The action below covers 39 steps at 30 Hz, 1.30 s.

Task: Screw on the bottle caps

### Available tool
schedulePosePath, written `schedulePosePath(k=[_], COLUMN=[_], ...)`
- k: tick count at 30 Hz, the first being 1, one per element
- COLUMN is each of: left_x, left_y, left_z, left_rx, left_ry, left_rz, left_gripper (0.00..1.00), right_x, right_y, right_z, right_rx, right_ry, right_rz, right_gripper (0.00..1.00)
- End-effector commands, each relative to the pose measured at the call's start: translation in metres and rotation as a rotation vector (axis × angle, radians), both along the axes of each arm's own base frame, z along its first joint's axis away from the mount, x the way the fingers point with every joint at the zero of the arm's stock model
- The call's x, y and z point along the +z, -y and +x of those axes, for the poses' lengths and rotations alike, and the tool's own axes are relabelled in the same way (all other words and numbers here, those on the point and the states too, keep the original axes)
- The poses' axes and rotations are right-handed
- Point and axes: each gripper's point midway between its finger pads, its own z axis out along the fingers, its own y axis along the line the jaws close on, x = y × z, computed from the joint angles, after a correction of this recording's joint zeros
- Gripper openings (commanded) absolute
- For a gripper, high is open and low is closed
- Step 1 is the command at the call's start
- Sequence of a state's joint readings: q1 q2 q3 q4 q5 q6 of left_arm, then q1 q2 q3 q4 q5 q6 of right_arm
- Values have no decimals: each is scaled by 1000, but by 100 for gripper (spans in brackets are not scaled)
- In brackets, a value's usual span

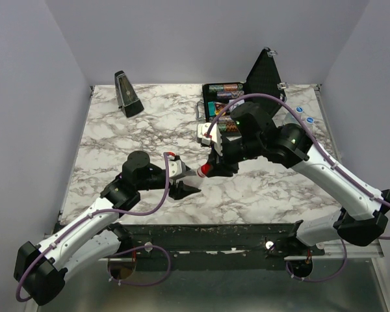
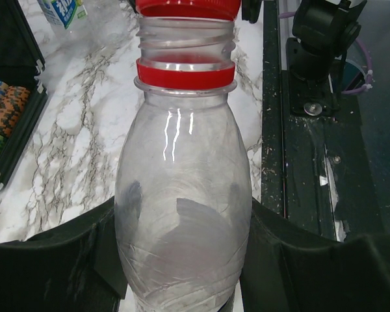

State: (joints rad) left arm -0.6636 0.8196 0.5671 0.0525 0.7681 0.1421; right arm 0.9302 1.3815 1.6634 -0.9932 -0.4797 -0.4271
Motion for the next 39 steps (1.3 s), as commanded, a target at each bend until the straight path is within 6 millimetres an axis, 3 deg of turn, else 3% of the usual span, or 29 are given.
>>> schedulePosePath(k=[1, 14, 23, 39], left_x=[24, 27, 25, 29], left_y=[6, 7, 7, 11], left_z=[-5, -6, -5, -8], left_rx=[-55, -57, -52, -75], left_ry=[57, 52, 46, 21], left_rz=[-52, -68, -67, -85], left_gripper=[43, 41, 41, 39], right_x=[5, -7, -5, -17], right_y=[-2, 0, -2, -1], right_z=[-7, -13, -23, -20], right_rx=[45, 70, 114, 125], right_ry=[-10, -62, -105, -111], right_rz=[7, -51, -49, -97], right_gripper=[31, 31, 31, 32])
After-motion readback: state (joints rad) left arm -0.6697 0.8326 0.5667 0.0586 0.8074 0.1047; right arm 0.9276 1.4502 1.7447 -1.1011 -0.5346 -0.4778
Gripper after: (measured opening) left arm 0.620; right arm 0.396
